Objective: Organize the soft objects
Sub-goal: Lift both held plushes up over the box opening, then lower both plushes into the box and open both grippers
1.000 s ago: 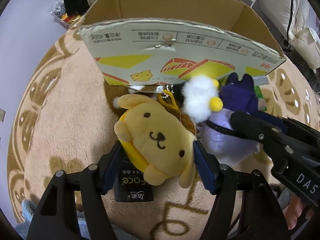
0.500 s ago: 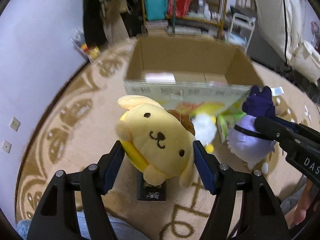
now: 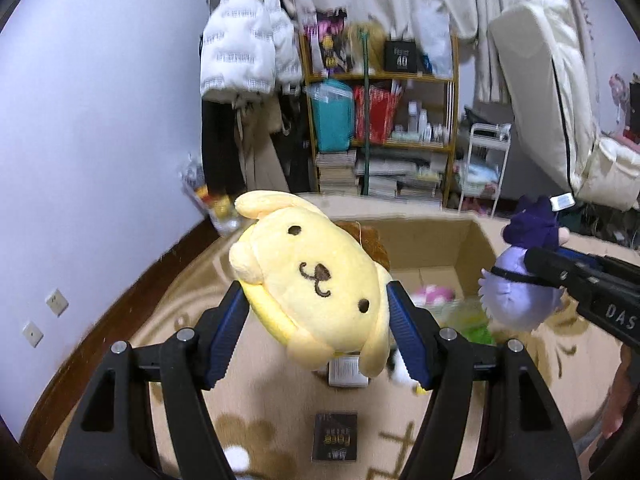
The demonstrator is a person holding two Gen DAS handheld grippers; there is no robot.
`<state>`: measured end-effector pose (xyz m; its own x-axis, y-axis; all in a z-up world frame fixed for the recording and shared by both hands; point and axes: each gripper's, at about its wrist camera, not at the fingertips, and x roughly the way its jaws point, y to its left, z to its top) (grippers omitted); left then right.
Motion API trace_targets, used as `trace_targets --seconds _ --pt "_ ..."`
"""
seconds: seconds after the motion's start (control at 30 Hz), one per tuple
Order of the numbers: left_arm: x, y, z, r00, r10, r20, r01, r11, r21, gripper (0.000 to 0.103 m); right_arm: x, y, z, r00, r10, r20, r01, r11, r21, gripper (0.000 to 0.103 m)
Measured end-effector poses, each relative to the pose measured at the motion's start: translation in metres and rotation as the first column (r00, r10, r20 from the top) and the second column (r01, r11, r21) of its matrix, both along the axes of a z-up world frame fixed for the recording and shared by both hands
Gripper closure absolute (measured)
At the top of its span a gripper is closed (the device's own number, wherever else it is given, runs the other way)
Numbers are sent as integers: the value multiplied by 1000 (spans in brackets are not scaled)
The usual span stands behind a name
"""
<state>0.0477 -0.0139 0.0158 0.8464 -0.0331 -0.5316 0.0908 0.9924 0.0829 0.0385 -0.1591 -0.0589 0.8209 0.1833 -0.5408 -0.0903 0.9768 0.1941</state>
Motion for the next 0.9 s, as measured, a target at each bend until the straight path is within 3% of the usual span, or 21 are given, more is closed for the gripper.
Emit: trace_targets --seconds 0.17,0.4,0.7,0.9 --pt "16 -3 20 998 -15 67 15 1000 -2 35 17 3 19 999 13 44 -13 1000 -22 71" --pt "46 -7 23 995 -34 94 34 999 -1 35 42 -1 35 997 22 76 -20 999 -34 71" --pt "71 -15 -10 996 -76 57 76 997 0 34 68 -8 22 995 28 94 -25 999 -39 71" --pt "90 -24 -38 995 -99 -14 99 995 7 33 85 -12 -3 998 39 44 -39 999 -14 70"
